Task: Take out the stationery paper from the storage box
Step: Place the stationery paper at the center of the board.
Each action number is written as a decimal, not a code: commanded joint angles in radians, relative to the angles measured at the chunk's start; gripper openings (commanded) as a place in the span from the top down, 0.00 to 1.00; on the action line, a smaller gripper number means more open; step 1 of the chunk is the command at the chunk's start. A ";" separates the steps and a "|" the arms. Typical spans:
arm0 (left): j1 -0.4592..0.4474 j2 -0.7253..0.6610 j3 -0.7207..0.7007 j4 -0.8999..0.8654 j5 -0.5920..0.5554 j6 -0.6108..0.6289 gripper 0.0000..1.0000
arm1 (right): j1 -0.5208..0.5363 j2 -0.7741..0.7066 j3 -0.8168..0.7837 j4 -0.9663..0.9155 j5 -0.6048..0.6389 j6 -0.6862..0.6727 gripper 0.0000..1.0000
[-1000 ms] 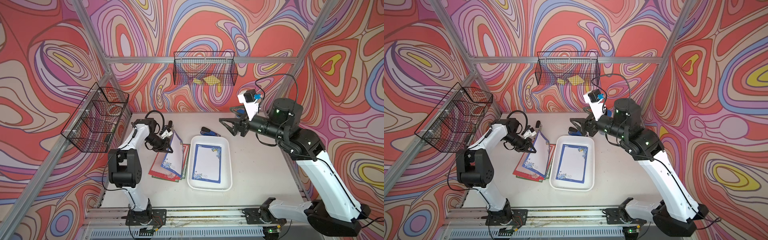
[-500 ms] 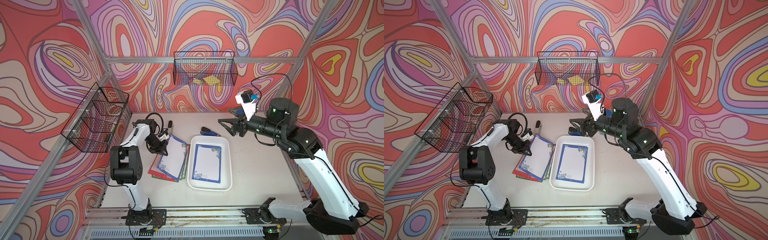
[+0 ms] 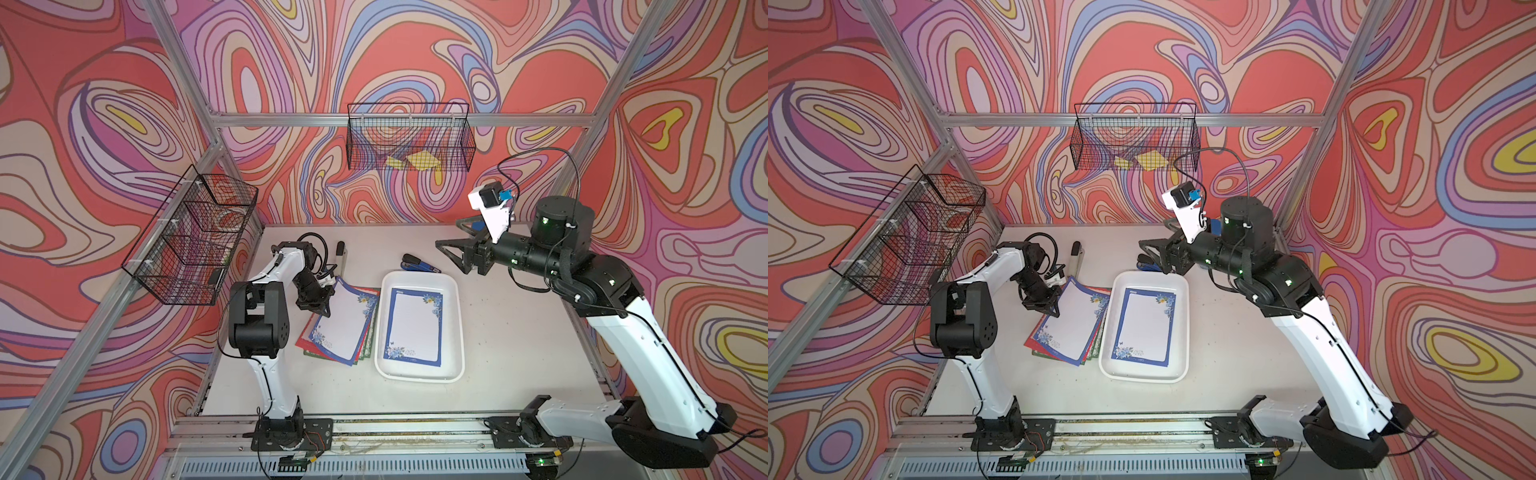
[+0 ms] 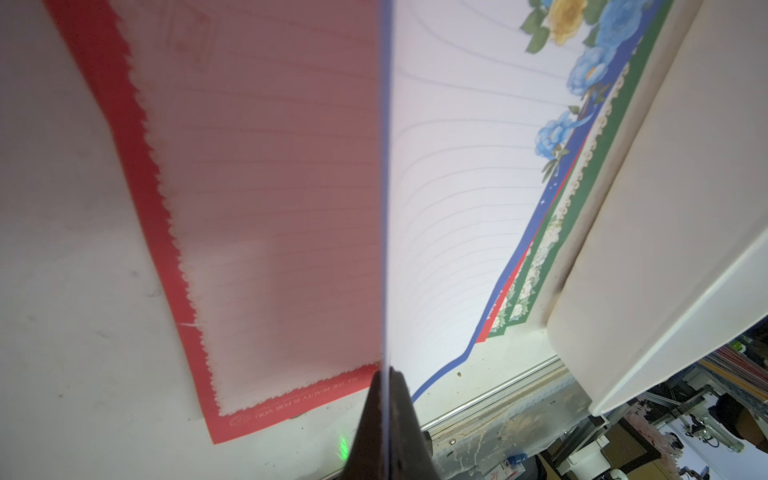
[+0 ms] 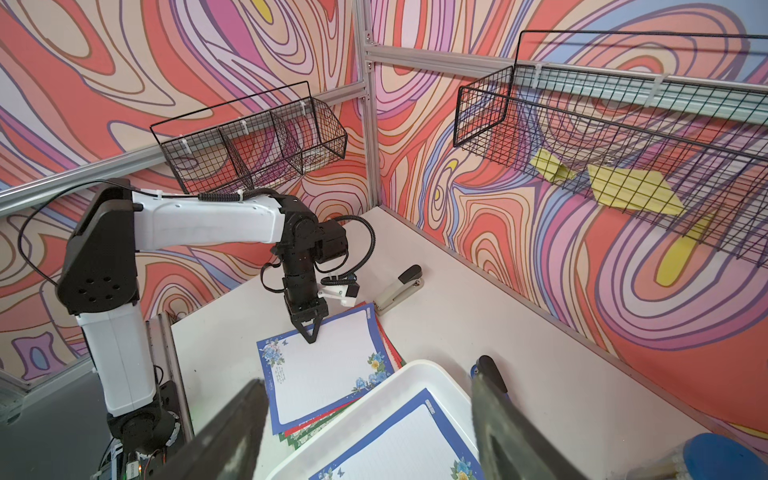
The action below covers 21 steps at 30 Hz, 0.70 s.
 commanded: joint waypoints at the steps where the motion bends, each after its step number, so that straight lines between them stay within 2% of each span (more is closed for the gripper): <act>1: 0.010 0.005 0.011 0.000 -0.047 -0.010 0.92 | -0.004 0.003 -0.012 -0.003 -0.001 -0.006 0.20; 5: 0.009 -0.016 -0.004 0.023 -0.114 -0.032 0.80 | -0.004 0.017 0.007 -0.034 0.048 0.004 0.21; 11: 0.010 -0.036 -0.021 0.040 -0.138 -0.034 0.66 | -0.004 0.026 0.019 -0.052 0.071 0.008 0.22; 14: 0.009 -0.025 -0.025 0.040 -0.243 -0.056 0.64 | -0.004 0.026 0.021 -0.046 0.058 0.018 0.22; 18: 0.017 0.017 -0.024 0.017 -0.462 -0.093 0.63 | -0.004 0.021 0.023 -0.046 0.083 0.029 0.22; 21: 0.026 0.014 -0.030 0.035 -0.507 -0.105 0.63 | -0.004 0.028 0.032 -0.066 0.108 0.037 0.22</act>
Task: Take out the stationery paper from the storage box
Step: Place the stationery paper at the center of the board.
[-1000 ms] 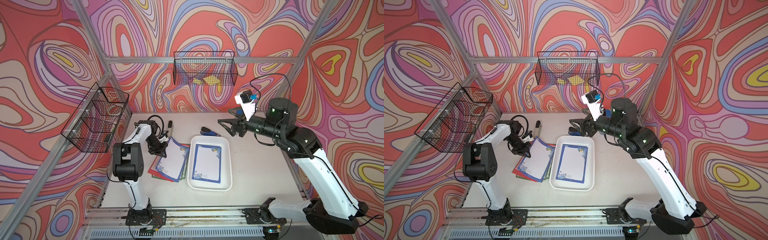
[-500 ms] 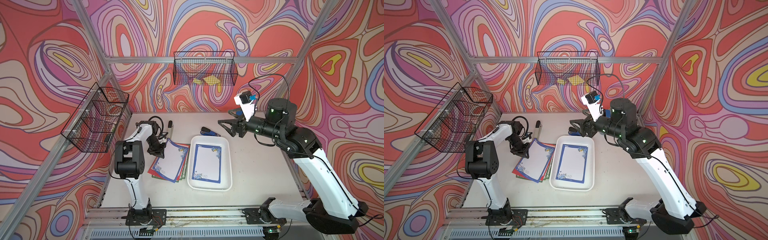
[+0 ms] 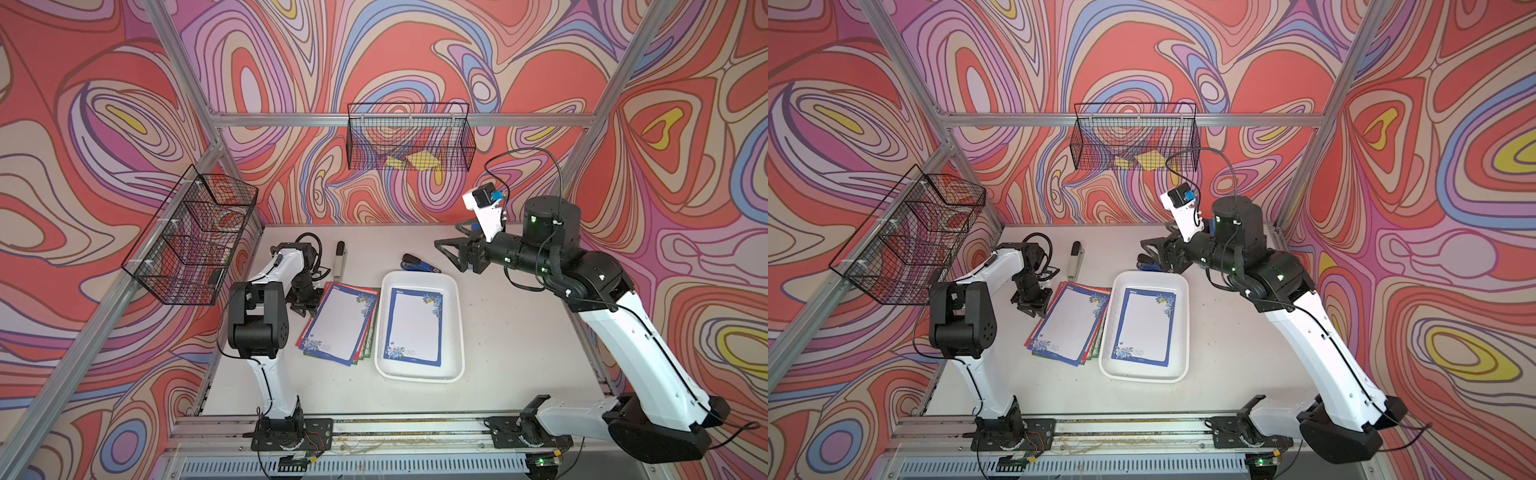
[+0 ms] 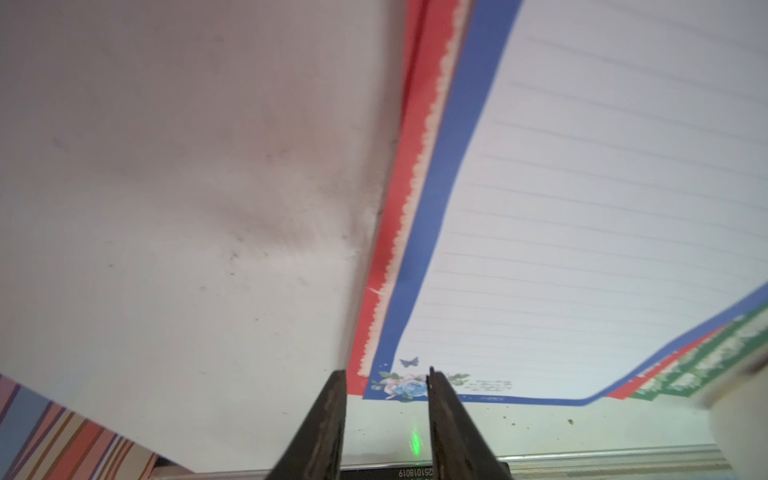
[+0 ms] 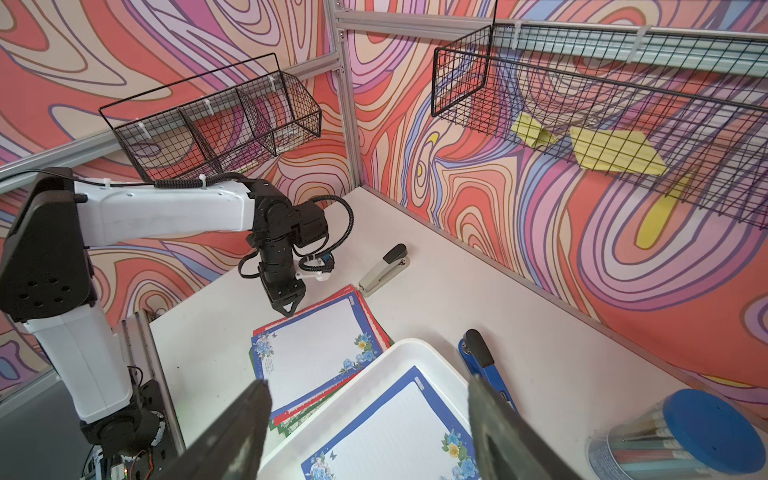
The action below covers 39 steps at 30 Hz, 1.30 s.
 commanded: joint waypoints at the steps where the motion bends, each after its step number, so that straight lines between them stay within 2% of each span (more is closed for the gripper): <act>1: 0.014 0.005 -0.013 -0.007 -0.135 -0.029 0.63 | -0.004 0.003 0.033 -0.031 0.049 0.022 0.22; 8: 0.016 -0.144 -0.015 0.071 -0.222 -0.037 0.62 | -0.004 0.051 0.055 -0.131 0.258 0.082 0.22; 14: 0.016 -0.372 -0.107 0.248 -0.304 -0.067 0.66 | -0.004 0.077 0.004 -0.181 0.371 0.149 0.24; 16: 0.015 -0.453 -0.152 0.320 -0.298 -0.073 0.66 | -0.004 0.077 -0.028 -0.191 0.398 0.179 0.26; 17: 0.016 -0.505 -0.182 0.367 -0.263 -0.071 0.66 | -0.004 0.075 -0.048 -0.195 0.409 0.197 0.26; 21: 0.011 -0.750 -0.349 0.596 0.047 -0.072 0.65 | -0.004 0.060 -0.142 -0.197 0.424 0.273 0.31; 23: -0.002 -0.861 -0.434 0.699 0.201 -0.075 0.58 | -0.004 0.053 -0.181 -0.197 0.420 0.315 0.34; 27: -0.073 -0.999 -0.536 0.785 0.372 -0.087 0.53 | -0.004 0.039 -0.267 -0.199 0.400 0.399 0.35; 31: -0.142 -0.996 -0.556 0.782 0.606 -0.137 0.49 | -0.004 0.038 -0.343 -0.201 0.373 0.481 0.36; 33: -0.181 -0.961 -0.554 0.774 0.680 -0.172 0.44 | -0.004 0.047 -0.374 -0.201 0.362 0.526 0.36; 39: -0.286 -0.842 -0.531 0.738 0.684 -0.209 0.40 | -0.003 0.078 -0.436 -0.187 0.336 0.643 0.35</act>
